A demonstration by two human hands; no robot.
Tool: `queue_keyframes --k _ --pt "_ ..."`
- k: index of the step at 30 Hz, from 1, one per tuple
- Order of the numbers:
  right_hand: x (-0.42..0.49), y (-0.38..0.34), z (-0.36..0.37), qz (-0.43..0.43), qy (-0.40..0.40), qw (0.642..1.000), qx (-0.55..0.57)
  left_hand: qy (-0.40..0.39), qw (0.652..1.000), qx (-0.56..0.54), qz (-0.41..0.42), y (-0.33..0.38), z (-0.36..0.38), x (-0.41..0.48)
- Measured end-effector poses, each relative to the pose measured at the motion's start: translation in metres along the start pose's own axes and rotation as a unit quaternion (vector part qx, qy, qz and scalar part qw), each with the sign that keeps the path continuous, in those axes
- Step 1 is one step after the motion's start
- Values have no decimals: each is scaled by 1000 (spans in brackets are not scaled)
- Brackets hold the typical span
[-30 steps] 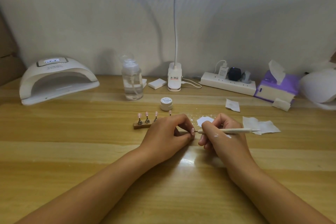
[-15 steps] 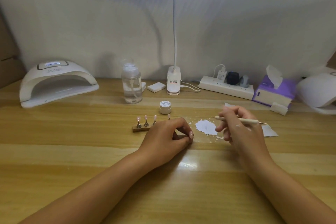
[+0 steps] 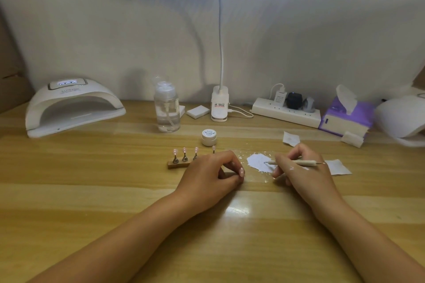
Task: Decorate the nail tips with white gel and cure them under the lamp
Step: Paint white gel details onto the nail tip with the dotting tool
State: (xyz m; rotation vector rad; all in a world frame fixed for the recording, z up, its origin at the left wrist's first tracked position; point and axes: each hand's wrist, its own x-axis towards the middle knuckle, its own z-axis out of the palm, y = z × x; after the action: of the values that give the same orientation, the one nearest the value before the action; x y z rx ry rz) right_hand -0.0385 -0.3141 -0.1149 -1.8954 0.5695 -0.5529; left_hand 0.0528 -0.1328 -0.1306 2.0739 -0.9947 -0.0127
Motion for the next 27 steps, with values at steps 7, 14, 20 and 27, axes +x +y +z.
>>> queue_keyframes --k 7,14,20,27 --pt "2 0 -1 3 -11 1000 -6 1 1000 5 -1 1 0 0" --pt "5 3 -3 17 -4 1000 0 -1 1000 7 1 2 -1 0" --pt "-4 -7 1 -35 101 990 94 0 1000 3 6 3 0 -1" --pt "-32 -24 25 23 0 978 208 2 1000 10 15 3 -2 0"
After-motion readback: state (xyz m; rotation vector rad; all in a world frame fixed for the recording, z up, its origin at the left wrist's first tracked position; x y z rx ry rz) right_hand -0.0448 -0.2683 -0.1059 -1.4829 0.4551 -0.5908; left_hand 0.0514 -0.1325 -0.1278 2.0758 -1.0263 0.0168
